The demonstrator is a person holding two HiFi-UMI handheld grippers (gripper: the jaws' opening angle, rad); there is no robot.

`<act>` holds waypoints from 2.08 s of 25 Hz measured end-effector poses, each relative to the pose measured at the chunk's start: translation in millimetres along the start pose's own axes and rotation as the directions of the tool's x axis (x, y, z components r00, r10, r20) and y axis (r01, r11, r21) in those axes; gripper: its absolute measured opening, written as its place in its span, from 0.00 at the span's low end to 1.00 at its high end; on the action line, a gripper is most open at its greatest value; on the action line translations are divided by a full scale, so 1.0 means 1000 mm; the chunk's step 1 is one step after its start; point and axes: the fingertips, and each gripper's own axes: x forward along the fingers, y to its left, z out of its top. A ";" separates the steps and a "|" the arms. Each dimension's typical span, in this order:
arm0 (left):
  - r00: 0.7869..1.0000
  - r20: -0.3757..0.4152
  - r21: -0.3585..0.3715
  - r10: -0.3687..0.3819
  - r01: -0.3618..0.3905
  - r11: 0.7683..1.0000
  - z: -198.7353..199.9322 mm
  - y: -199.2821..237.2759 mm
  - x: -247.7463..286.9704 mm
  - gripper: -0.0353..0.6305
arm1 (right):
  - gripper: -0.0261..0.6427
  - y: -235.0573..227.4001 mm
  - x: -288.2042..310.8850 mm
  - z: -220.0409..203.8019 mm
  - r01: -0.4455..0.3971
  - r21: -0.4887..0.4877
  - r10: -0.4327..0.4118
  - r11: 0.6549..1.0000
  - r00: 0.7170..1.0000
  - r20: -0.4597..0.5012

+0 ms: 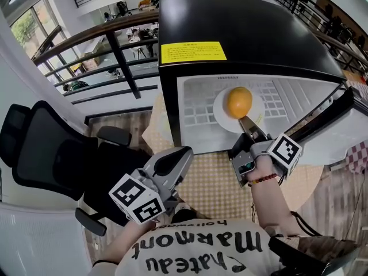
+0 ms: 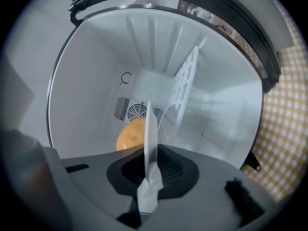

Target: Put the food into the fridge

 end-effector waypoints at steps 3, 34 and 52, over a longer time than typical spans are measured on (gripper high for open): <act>1.000 0.002 -0.004 -0.006 0.006 1.000 0.000 0.000 0.001 0.06 | 0.08 0.003 0.002 0.001 0.036 -0.035 -0.036 0.999 0.999 0.000; 1.000 0.014 -0.022 -0.026 0.027 0.999 0.004 -0.001 0.000 0.06 | 0.13 0.006 0.005 0.007 0.051 -0.009 -0.051 0.999 0.998 0.045; 0.999 0.016 -0.031 -0.040 0.040 0.999 0.004 -0.001 -0.002 0.06 | 0.24 0.001 -0.002 0.010 0.067 0.013 -0.068 0.998 0.994 0.088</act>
